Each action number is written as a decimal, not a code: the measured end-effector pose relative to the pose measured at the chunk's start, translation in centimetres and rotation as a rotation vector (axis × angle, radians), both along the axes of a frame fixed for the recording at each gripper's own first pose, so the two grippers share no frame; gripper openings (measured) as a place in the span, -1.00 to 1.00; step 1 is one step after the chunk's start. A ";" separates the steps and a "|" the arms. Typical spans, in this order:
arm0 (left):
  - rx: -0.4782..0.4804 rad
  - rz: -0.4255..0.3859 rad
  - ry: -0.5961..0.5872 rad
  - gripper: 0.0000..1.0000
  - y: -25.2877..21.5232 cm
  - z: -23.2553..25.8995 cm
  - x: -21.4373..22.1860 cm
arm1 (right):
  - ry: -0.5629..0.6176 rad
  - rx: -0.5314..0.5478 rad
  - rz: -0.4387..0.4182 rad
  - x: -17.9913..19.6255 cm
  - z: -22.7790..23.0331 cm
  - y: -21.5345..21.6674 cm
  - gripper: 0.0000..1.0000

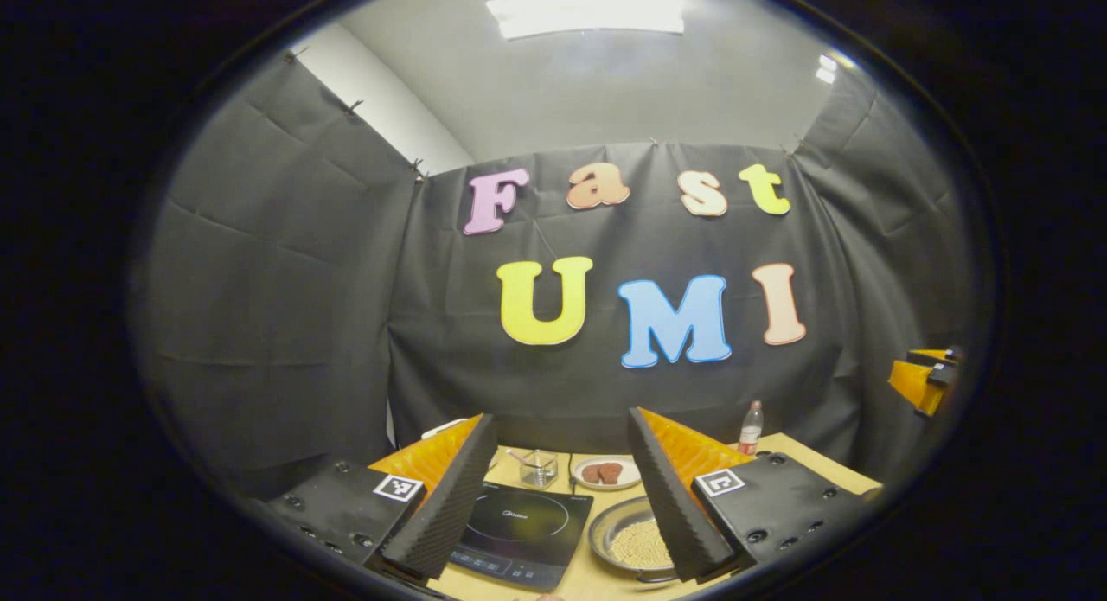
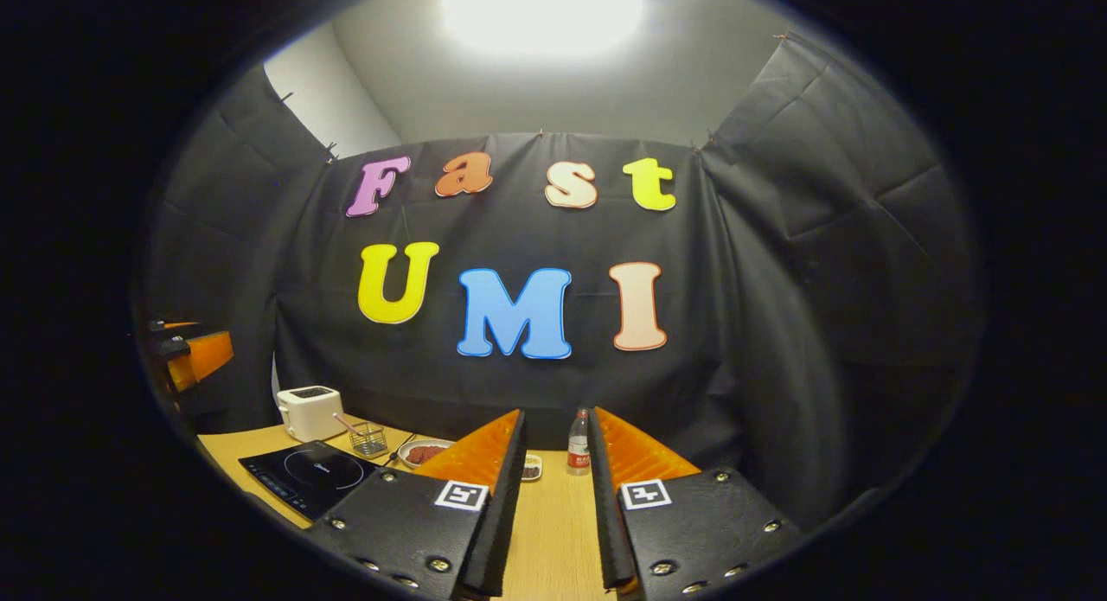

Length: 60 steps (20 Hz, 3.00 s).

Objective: First push the handle of the pot to place it horizontally, then grasp the pot with both hands and set it on the induction cooktop.

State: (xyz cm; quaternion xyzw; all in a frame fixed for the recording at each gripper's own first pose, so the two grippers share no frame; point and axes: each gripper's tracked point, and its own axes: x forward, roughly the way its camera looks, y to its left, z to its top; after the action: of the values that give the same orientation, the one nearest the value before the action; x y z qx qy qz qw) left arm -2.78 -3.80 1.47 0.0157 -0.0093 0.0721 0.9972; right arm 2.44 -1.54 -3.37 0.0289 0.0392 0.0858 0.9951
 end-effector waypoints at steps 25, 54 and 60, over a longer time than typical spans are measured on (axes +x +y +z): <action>-0.018 0.207 0.028 0.89 12.4 -2.4 1.7 | 0.422 0.014 0.524 -0.7 -13.3 21.8 -0.97; -0.024 0.293 0.061 1.00 19.2 -5.8 3.0 | 0.983 -0.062 0.733 -9.3 -28.8 30.5 -0.98; -0.035 0.235 0.054 0.97 17.3 -5.9 5.1 | 1.011 -0.062 0.716 -9.6 -29.0 29.5 -0.98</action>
State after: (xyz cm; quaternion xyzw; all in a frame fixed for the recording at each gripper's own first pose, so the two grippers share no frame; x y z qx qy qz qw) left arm 2.36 13.54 -4.46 0.0011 0.0205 0.1881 0.9819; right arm -7.18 27.95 -32.32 0.0221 0.5155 0.3888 0.7633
